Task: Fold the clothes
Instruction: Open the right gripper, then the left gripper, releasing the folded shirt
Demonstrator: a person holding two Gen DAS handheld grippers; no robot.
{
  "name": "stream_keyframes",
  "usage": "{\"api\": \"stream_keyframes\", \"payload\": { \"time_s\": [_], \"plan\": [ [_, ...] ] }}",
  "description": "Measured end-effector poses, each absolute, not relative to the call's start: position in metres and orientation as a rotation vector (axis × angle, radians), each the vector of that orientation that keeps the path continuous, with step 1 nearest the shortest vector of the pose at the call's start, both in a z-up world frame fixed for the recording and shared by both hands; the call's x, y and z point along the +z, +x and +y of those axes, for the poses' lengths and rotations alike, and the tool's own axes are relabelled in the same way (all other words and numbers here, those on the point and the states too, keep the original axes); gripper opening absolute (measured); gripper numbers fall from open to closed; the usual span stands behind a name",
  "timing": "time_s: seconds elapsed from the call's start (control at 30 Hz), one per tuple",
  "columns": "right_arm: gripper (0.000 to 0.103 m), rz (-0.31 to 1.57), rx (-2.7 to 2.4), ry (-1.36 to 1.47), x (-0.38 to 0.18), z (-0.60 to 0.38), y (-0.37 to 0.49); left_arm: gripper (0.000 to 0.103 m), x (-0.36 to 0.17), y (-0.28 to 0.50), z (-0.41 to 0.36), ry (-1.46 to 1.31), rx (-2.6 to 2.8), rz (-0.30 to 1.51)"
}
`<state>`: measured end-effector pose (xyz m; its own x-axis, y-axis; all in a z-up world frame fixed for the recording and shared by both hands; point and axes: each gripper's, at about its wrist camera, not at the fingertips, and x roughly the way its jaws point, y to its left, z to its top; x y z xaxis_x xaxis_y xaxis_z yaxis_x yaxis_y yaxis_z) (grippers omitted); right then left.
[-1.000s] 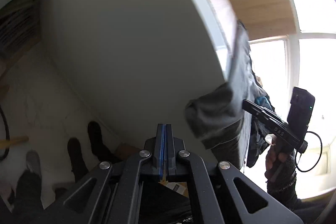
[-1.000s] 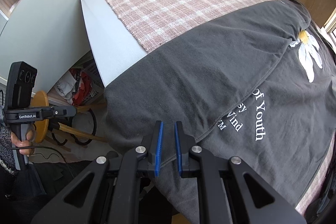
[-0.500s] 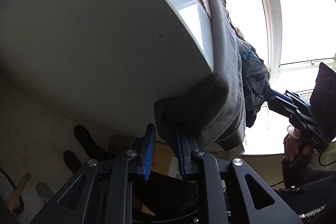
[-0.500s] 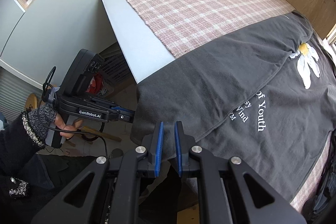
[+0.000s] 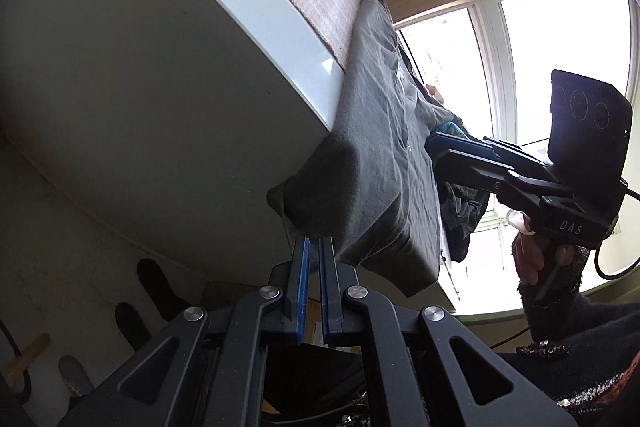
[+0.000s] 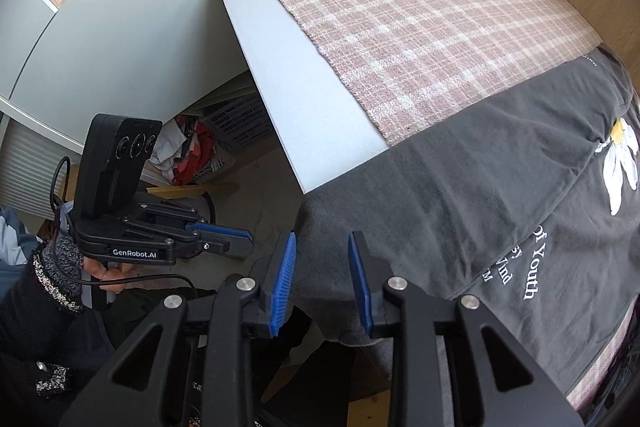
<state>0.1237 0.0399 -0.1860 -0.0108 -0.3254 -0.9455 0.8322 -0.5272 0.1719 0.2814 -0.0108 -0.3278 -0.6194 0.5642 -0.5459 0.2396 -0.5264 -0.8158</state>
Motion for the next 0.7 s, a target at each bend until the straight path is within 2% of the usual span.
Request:
{"api": "stream_keyframes", "payload": {
  "time_s": [0.17, 0.23, 0.47, 0.5, 0.53, 0.7],
  "plan": [
    [0.027, 0.554, -1.696, 1.421, -0.189, 0.052, 0.126, 0.004, -0.334, 0.272, -0.023, -1.25, 2.268, -1.431],
    [0.027, 0.532, -1.699, 1.446, -0.194, 0.057, 0.129, 0.017, -0.336, 0.26, -0.023, -1.268, 2.248, -1.412],
    [0.027, 0.534, -1.73, 1.451, -0.196, 0.071, 0.14, 0.019, -0.342, 0.228, -0.02, -1.371, 2.213, -1.304],
    [0.027, 0.531, -1.735, 1.451, -0.195, 0.073, 0.141, 0.015, -0.341, 0.225, -0.019, -1.386, 2.22, -1.282],
    [0.027, 0.526, -1.741, 1.45, -0.195, 0.075, 0.141, 0.0, -0.341, 0.223, -0.018, -1.401, 2.226, -1.261],
    [0.027, 0.502, -1.76, 1.451, -0.197, 0.081, 0.139, 0.0, -0.331, 0.23, -0.01, -1.443, 2.289, -1.217]
  ]
}}
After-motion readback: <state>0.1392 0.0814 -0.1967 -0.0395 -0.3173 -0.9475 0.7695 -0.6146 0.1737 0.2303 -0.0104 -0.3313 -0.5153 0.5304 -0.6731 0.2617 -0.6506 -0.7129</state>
